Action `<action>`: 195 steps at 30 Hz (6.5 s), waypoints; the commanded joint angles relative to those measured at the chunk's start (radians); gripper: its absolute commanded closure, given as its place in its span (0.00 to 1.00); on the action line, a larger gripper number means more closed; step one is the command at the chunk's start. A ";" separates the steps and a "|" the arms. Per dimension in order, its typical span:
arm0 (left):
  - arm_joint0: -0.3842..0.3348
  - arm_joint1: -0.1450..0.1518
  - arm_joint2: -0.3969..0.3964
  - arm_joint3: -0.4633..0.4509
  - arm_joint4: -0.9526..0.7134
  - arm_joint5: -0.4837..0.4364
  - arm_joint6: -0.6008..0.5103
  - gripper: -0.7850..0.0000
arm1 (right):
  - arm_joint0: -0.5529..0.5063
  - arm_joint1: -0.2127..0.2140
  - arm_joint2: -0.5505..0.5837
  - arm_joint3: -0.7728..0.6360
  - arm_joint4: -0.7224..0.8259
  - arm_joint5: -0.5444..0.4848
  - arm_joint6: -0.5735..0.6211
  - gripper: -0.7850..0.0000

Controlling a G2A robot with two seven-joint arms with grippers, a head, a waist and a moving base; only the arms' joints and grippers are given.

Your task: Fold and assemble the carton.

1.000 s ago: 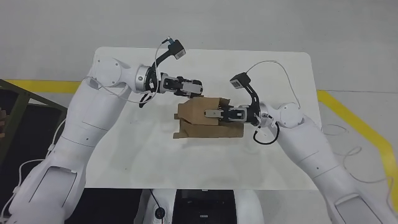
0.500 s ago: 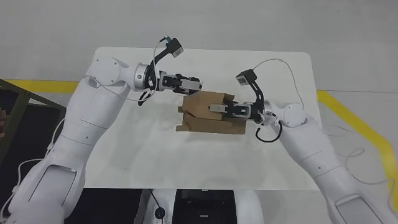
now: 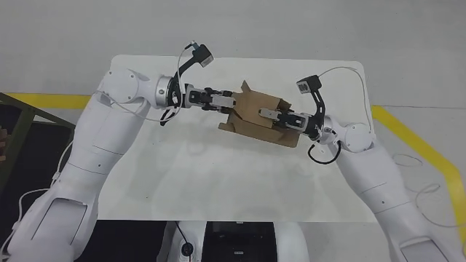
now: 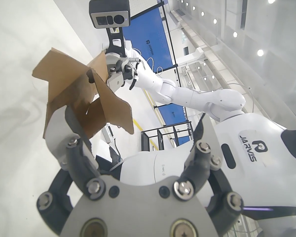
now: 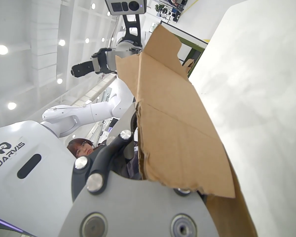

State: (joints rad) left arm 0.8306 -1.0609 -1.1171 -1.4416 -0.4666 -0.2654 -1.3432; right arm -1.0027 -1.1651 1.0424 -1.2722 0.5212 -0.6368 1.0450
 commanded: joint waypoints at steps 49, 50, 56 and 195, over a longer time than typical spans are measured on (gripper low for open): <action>-0.014 -0.002 0.040 -0.013 -0.007 0.003 0.006 0.00 | -0.035 -0.004 0.051 -0.081 -0.176 0.035 -0.204 1.00; -0.015 -0.002 0.044 -0.012 -0.006 0.002 0.006 0.00 | -0.040 -0.004 0.052 -0.090 -0.186 0.039 -0.217 1.00; -0.018 -0.005 0.058 -0.007 -0.007 0.002 0.003 0.00 | -0.056 -0.005 0.059 -0.120 -0.226 0.052 -0.278 1.00; 0.047 0.031 0.012 0.126 0.157 -0.157 0.110 0.00 | 0.393 0.004 -0.253 0.087 0.319 0.352 0.491 1.00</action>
State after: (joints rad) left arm 0.8818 -1.0289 -1.1113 -1.3140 -0.2982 -0.4222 -1.2233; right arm -0.6083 -1.1603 0.7891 -1.1846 0.8421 -0.2846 1.5359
